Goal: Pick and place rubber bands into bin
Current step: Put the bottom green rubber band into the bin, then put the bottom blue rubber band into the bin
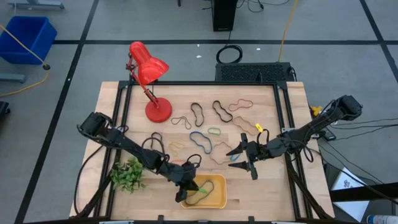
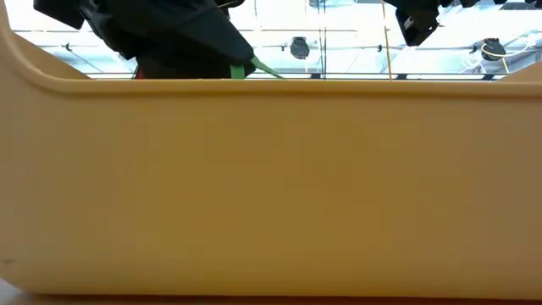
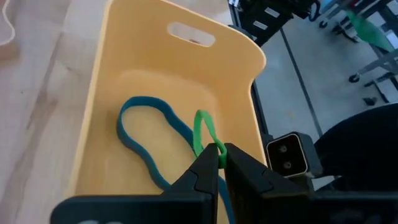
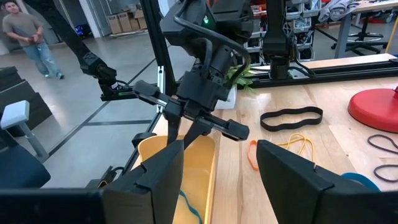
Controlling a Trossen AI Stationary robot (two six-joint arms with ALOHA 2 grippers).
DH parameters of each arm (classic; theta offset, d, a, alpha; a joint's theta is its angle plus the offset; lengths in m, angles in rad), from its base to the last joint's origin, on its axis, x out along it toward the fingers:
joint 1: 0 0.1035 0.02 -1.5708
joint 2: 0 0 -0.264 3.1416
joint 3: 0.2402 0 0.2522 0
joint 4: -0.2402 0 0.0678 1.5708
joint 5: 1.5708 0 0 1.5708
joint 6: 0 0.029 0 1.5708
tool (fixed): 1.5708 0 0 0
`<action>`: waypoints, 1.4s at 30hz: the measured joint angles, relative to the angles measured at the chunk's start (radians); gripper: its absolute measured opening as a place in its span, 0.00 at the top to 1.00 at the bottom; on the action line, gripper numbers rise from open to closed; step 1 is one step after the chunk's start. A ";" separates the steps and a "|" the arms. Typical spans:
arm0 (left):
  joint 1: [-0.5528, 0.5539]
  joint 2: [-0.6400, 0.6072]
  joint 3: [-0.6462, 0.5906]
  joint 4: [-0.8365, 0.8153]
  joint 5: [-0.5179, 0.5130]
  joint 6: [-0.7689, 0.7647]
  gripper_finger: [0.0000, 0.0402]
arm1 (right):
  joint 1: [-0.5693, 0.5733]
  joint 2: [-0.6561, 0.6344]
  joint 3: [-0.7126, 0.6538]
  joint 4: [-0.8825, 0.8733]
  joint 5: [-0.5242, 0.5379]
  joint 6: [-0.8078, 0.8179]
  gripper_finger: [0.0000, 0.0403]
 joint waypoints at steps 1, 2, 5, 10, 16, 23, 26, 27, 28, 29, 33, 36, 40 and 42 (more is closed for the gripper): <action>0.000 0.000 0.000 0.000 0.000 0.001 0.92 | 0.000 0.000 0.000 0.000 0.000 0.000 0.51; 0.001 0.000 0.000 0.000 0.000 0.003 0.92 | 0.000 0.000 0.000 0.000 0.000 0.000 0.51; 0.000 0.000 0.000 0.000 0.000 0.008 0.92 | 0.000 0.000 0.000 0.000 0.000 0.000 0.51; 0.000 0.000 0.000 0.000 -0.011 0.008 0.92 | 0.000 0.000 0.000 0.000 0.000 0.000 0.51; 0.000 0.000 0.000 0.000 -0.027 0.010 0.92 | 0.000 0.000 0.000 0.000 0.000 0.000 0.51; 0.000 -0.001 0.000 0.000 -0.027 0.010 0.81 | 0.000 0.000 0.000 0.000 0.000 0.000 0.51; 0.000 -0.001 0.000 0.001 -0.017 0.019 0.75 | 0.000 0.000 0.000 0.000 0.000 0.000 0.51; 0.000 -0.002 0.000 0.003 -0.005 0.032 0.74 | 0.000 0.000 0.000 0.000 0.000 0.000 0.51; 0.000 -0.008 -0.001 0.003 0.008 0.046 0.73 | 0.000 0.000 0.000 0.000 0.000 0.000 0.51; 0.000 -0.018 -0.001 0.002 0.022 0.058 0.72 | 0.000 0.000 0.000 0.000 0.000 0.000 0.51; 0.004 -0.076 -0.001 -0.021 0.036 0.073 0.70 | 0.000 0.000 0.000 0.000 0.000 -0.012 0.51; 0.016 -0.139 -0.001 -0.052 0.034 0.120 0.70 | 0.000 0.000 0.002 -0.044 0.000 -0.042 0.51; 0.020 -0.256 -0.001 -0.112 0.015 0.230 0.70 | -0.002 0.000 0.096 -0.412 -0.002 0.049 0.51; 0.019 -0.320 -0.001 -0.175 -0.020 0.266 0.70 | -0.002 0.007 0.163 -0.614 0.001 0.110 0.51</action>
